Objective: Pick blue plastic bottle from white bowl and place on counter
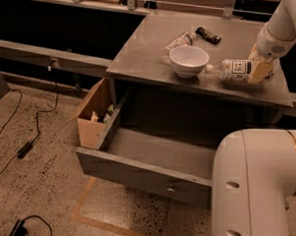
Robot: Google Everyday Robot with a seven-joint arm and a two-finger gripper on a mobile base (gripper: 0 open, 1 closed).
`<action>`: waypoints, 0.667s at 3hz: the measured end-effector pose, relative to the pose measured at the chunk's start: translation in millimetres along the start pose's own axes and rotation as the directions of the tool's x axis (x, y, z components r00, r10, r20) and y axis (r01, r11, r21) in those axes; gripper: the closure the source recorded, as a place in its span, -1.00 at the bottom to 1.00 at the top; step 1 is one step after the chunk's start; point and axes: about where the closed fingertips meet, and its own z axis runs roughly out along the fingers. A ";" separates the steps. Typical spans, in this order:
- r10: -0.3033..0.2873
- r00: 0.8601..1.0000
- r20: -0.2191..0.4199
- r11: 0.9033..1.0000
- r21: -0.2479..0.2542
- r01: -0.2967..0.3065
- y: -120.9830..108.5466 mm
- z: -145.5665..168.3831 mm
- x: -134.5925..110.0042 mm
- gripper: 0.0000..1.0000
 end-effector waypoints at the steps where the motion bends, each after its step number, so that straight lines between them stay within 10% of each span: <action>1: 0.007 1.000 0.007 1.000 0.010 -0.007 -1.7 -2.9 -0.6 -0.45; 2: 0.026 0.999 0.023 0.999 0.034 -0.027 -3.8 -11.4 1.4 -0.91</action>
Offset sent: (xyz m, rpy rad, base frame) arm 0.0499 -0.0430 0.0734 0.0481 -0.0260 -0.0422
